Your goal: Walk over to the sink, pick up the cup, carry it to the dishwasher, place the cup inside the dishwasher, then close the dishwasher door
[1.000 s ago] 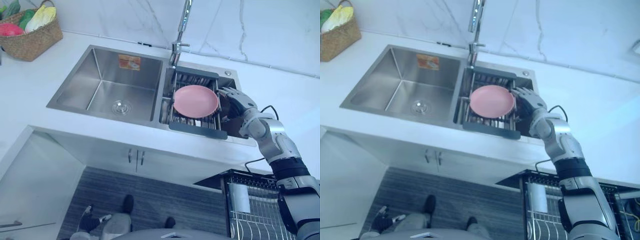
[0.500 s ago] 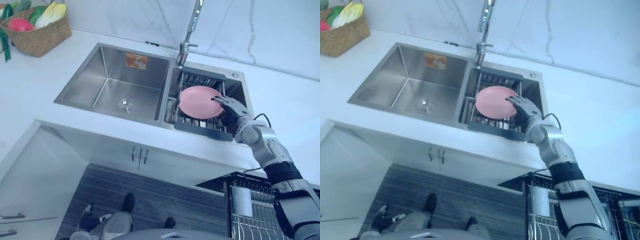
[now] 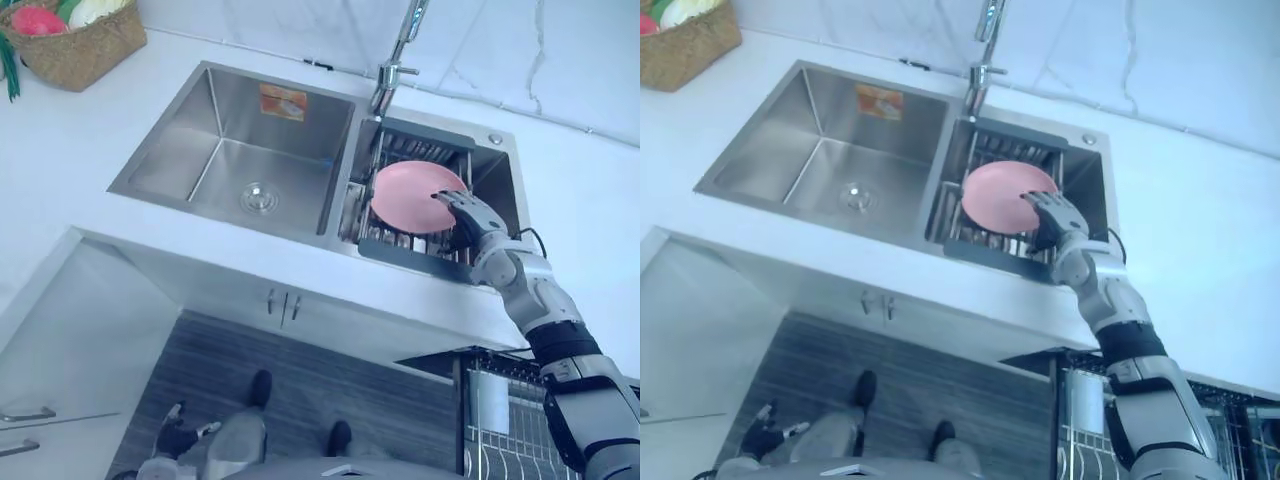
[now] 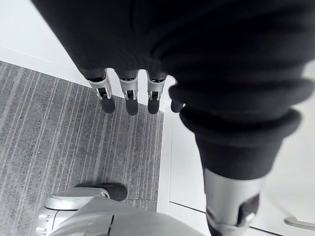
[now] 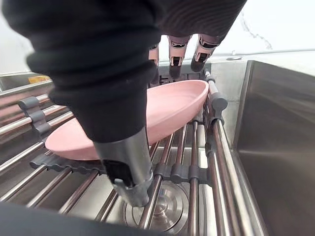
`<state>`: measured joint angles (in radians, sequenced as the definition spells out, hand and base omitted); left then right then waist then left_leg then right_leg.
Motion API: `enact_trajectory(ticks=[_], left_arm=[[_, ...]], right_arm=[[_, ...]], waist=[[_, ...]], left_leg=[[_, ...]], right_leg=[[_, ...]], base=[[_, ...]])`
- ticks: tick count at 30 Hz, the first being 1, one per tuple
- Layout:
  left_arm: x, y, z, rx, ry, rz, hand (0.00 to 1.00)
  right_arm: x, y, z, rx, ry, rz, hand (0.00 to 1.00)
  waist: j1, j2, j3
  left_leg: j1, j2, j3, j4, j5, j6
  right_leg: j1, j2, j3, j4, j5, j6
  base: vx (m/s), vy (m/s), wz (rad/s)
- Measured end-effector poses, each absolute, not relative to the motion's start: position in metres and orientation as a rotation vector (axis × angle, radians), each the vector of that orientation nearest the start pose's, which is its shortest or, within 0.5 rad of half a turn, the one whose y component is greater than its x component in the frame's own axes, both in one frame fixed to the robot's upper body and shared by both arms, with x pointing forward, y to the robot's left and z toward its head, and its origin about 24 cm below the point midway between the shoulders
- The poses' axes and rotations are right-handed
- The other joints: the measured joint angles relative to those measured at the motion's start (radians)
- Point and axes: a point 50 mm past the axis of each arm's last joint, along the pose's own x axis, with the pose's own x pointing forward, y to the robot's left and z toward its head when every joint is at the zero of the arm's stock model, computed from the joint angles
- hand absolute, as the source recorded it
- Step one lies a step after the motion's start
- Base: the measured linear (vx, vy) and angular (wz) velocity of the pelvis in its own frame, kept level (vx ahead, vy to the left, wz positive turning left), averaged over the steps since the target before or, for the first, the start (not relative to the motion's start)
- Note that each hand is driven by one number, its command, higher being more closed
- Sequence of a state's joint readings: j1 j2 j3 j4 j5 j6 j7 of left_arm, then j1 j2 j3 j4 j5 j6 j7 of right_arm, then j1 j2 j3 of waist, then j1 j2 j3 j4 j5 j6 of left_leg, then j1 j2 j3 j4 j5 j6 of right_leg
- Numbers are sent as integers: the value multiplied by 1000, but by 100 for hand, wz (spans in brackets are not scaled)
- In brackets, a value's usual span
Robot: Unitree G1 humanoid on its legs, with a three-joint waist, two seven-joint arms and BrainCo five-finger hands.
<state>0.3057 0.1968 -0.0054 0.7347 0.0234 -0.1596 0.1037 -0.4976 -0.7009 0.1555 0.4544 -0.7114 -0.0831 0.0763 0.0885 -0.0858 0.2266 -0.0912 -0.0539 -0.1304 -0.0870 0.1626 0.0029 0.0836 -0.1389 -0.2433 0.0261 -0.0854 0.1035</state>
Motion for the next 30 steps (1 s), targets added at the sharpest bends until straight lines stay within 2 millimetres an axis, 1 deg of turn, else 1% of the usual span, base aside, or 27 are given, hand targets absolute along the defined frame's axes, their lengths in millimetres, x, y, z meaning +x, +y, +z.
enact_trajectory(ticks=[5, 7, 11, 14, 15, 19, 22, 27, 28, 30], left_arm=[[83, 230, -131, 247, 857, 194, 0], [84, 230, -130, 250, 853, 201, 0], [85, 231, -129, 253, 845, 210, 0], [86, 231, -129, 255, 841, 211, 0], [86, 232, -128, 258, 841, 212, 0], [87, 236, -126, 270, 833, 214, 0], [87, 236, -126, 267, 834, 216, 0], [88, 236, -126, 255, 831, 224, 0], [88, 237, -126, 255, 830, 224, 0], [89, 237, -126, 256, 829, 224, 0]], right_arm=[[341, -263, 134, -1438, -59, 14, 0], [341, -263, 135, -1439, -69, 4, 0], [341, -265, 136, -1438, -69, -34, 0], [341, -265, 136, -1438, -67, -38, 0], [342, -265, 137, -1439, -65, -44, 0], [347, -263, 150, -1437, -91, -71, 0], [349, -262, 145, -1447, -71, -53, 0], [352, -260, 149, -1454, -82, -55, 0], [352, -260, 150, -1472, -84, -55, 100], [352, -259, 150, -1491, -85, -53, 100]], waist=[[0, 0, 13], [2, 0, 15], [7, 0, 37], [9, 0, 41], [11, -2, 44], [15, -8, 62], [18, -9, 65], [18, -12, 78], [19, -13, 80], [19, -14, 81]], left_leg=[[-1, -1, -3, 0, 2, 3], [-3, -2, -6, 0, 2, 2], [-10, -2, -8, 0, 2, 2], [-24, -2, -9, 0, 4, 2], [-27, -3, -10, 0, 5, 3], [-27, -4, -12, 0, 6, 2], [-29, -4, -13, 0, 6, 1], [-31, -4, -13, 0, 7, 1], [-32, -4, -13, 0, 6, 0], [-34, -4, -13, 0, 6, 0]], right_leg=[[1, -1, -7, 0, 6, 8], [0, -1, -13, 0, 5, 8], [-5, 0, -14, 0, 1, 1], [-18, 0, -15, -1, 2, 2], [-20, -1, -17, -1, 6, 8], [-19, -1, -18, 0, 7, 9], [-21, -1, -19, 1, 6, 9], [-26, 0, -19, 5, 3, 4], [-27, 0, -19, 6, 1, 0], [-29, 0, -18, 6, 0, -1]], base=[[0, -1, 1], [-4, -10, 4], [-3, -2, 1], [-2, 1, 1], [3, 1, 4], [0, 0, 0], [0, 0, 0], [-6, 0, 0], [0, 0, 0], [0, 0, 0]])
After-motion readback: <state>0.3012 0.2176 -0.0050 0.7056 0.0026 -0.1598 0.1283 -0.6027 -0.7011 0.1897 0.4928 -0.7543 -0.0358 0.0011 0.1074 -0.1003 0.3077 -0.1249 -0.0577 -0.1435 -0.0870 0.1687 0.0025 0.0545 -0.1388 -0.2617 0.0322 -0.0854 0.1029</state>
